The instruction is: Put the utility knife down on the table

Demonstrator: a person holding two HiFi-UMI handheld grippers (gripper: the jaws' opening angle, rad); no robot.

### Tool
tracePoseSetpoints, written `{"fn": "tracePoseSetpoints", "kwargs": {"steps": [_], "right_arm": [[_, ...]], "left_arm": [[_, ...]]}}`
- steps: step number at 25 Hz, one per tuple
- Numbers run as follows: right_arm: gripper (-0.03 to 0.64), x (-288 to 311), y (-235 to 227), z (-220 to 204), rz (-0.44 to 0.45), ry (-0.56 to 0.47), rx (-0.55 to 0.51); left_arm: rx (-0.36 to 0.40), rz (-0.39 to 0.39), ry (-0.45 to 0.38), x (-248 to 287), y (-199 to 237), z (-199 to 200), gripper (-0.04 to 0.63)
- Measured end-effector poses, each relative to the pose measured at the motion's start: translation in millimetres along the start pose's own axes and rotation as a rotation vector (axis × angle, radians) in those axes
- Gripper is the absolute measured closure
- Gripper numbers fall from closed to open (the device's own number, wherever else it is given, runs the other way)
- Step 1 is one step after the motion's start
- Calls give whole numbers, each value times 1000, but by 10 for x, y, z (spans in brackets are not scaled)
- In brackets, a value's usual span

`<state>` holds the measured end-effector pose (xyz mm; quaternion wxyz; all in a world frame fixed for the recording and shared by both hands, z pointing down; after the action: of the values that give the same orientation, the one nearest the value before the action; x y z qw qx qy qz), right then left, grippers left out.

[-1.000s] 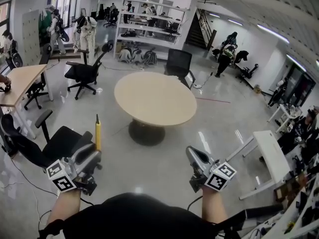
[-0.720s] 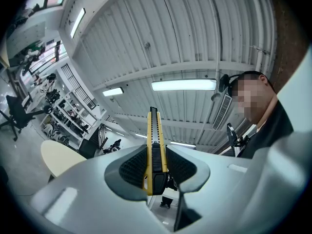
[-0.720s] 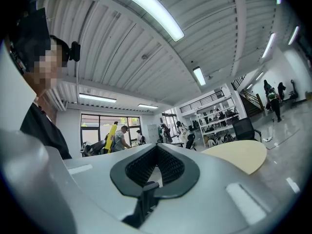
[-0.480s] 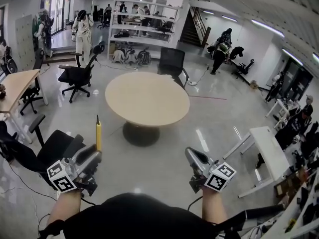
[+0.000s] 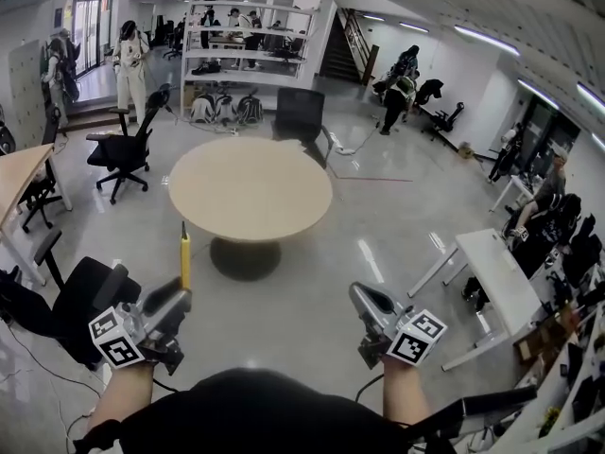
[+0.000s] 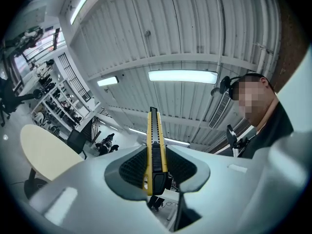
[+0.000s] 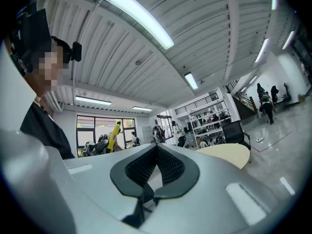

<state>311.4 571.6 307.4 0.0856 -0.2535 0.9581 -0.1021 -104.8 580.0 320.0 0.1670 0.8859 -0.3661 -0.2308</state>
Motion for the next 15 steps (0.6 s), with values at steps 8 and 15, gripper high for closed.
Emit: {"fn": "tracePoseSetpoints", "kwargs": {"steps": [8, 15], "right_arm": [[603, -284, -366, -51, -11, -2, 26], [603, -48, -578, -108, -43, 14, 49]], "left_arm": [[-11, -7, 44, 411, -72, -266, 479], [-44, -16, 54, 595, 318, -209, 479]]}}
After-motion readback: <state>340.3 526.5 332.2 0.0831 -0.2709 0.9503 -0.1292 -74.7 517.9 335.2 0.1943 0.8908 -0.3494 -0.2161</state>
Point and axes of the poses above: the fingertips, and each gripper's own axes: x forward along the fingers, y to its left, z out of its top, the point moved 7 cm from there along -x, backward along the fingers, and after that the axes turned 13 degrees about z, right-handed, at the moved point
